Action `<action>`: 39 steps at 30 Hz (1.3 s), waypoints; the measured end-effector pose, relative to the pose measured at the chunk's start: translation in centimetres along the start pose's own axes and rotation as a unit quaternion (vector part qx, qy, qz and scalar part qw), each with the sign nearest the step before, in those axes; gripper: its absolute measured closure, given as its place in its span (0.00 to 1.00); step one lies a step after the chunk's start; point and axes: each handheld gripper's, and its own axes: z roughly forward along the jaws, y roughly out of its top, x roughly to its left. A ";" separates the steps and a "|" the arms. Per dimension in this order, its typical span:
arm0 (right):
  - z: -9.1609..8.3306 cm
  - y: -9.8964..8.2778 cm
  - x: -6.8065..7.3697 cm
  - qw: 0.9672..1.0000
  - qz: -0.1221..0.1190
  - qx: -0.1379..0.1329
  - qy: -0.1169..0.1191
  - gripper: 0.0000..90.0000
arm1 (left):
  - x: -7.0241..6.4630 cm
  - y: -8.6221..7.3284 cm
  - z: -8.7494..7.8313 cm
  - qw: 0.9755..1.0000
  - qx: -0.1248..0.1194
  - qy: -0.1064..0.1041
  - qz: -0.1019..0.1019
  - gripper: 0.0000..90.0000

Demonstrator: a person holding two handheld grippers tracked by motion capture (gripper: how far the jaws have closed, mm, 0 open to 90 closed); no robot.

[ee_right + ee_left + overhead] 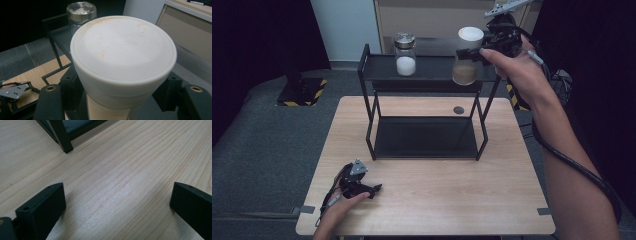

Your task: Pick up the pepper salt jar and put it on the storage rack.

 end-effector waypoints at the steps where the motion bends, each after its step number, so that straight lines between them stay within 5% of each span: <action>1: 0.1 0.2 -0.1 1.000 0.003 0.000 0.000 0.39 | 0.0 0.0 0.0 1.000 0.000 0.000 0.000 0.00; 24: 5.1 1.2 -1.5 1.000 0.016 0.008 -0.013 0.39 | 0.1 0.0 0.1 1.000 -0.001 -0.002 0.001 0.00; 39: 5.8 1.1 -1.9 1.000 0.020 0.009 -0.009 0.39 | 0.1 0.0 0.1 1.000 -0.001 -0.002 0.001 0.00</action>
